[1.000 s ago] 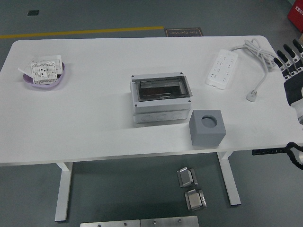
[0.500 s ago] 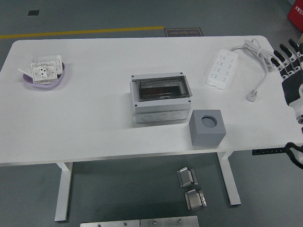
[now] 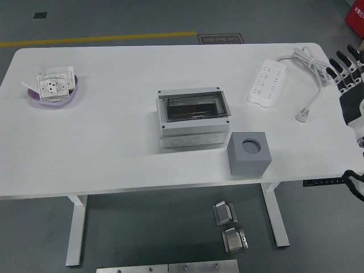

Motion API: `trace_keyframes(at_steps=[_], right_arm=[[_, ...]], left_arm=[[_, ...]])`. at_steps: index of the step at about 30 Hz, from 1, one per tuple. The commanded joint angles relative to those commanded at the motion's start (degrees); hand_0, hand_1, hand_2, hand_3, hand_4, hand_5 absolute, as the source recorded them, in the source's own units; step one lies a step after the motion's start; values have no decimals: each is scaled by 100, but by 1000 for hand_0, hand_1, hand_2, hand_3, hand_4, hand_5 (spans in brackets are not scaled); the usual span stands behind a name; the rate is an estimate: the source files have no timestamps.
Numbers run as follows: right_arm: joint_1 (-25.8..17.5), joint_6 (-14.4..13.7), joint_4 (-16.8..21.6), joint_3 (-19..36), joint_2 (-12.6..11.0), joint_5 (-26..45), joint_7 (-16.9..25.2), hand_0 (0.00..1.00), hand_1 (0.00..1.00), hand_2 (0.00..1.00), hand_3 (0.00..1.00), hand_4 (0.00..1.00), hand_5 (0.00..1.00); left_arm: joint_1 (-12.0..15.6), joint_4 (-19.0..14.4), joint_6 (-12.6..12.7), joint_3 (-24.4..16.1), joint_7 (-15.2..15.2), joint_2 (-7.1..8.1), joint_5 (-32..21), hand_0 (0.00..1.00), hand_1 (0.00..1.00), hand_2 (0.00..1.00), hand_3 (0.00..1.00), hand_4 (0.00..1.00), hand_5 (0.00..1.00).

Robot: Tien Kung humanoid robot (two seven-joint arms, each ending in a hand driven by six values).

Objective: Pick up the cylinder from the cube,place it in the box,flap close box

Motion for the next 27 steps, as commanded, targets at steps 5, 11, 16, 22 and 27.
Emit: trace_keyframes(at_steps=[5, 11, 16, 22, 27], right_arm=[[1, -4, -6, -3, 5, -21, -7, 893, 841, 849, 877, 842, 664], [-10, -12, -2, -11, -6, -48, -20, 896, 841, 849, 878, 843, 664], [-10, -19, -2, -7, -13, -58, -20, 896, 841, 849, 878, 843, 664], [-19, -28, -2, -8, -12, -76, -24, 897, 842, 848, 878, 844, 665], [-29, -46, -4, -7, -16, -100, -28, 898, 843, 849, 878, 845, 665]], left_arm=[[-1, 0, 0, 11, -1, 3, -9, 615, 640, 598, 633, 684, 284], [7, 2, 1, 29, -2, 4, -18, 615, 640, 598, 633, 685, 285], [6, -1, 0, 37, -2, -9, -18, 615, 640, 598, 633, 685, 285], [37, -8, -1, 22, -6, 37, -7, 615, 640, 598, 632, 685, 286], [83, 1, 5, 51, -8, 98, -43, 615, 640, 598, 632, 686, 287]])
